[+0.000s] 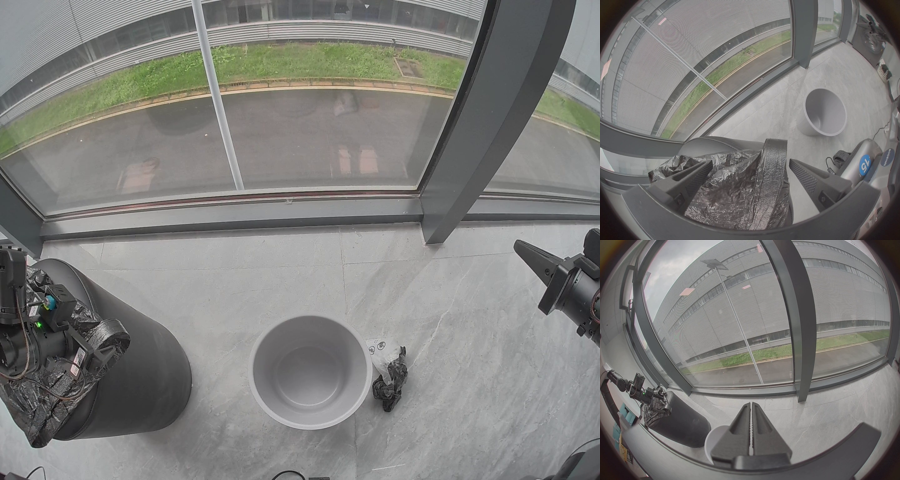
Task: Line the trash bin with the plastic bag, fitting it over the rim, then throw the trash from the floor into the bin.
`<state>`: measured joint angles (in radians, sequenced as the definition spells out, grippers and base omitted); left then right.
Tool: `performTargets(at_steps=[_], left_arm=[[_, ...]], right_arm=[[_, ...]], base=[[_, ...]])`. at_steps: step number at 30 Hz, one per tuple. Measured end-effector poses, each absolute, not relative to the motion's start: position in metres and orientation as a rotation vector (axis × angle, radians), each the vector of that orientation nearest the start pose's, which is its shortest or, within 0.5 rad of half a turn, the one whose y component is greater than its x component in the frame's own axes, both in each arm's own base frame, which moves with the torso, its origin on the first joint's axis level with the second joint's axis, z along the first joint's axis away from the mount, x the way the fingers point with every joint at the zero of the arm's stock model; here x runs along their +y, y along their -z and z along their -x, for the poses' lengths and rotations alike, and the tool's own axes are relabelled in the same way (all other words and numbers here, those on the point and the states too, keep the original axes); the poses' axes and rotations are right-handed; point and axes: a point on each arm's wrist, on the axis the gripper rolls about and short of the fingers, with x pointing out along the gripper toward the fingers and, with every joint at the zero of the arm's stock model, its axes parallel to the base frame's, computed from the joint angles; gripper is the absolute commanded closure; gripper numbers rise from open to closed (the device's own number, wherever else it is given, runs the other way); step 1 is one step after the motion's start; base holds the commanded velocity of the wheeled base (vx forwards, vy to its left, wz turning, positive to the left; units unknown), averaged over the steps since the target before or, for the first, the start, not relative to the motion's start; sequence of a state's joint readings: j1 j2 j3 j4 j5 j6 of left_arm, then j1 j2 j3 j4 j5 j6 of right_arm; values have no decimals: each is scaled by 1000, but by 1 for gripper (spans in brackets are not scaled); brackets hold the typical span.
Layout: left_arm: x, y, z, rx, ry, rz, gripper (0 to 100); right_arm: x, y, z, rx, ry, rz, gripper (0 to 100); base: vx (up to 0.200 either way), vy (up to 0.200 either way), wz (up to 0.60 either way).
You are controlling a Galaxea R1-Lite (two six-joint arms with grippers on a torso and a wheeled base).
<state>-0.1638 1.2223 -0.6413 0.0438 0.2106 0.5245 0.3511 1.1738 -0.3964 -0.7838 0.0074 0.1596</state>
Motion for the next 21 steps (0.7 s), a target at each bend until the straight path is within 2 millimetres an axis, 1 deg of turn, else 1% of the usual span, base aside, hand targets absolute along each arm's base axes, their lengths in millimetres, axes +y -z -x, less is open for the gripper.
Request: performTargets(at_steps=[5, 9, 14, 21], left_arm=[[-20, -185, -166, 636, 94, -622, 0], [-19, -182, -169, 604, 79, -616, 0], [-20, -178, -177, 553, 60, -607, 0], [-15, -168, -187, 590, 34, -597, 0]], right_arm=[[57, -208, -154, 27, -359, -158, 100], [57, -207, -155, 30, -358, -158, 100], [57, -207, -155, 32, -358, -168, 100], [57, -208, -155, 30, -359, -172, 100]], base=[[0, 0, 0], [0, 0, 0], [0, 0, 0], [0, 0, 0]])
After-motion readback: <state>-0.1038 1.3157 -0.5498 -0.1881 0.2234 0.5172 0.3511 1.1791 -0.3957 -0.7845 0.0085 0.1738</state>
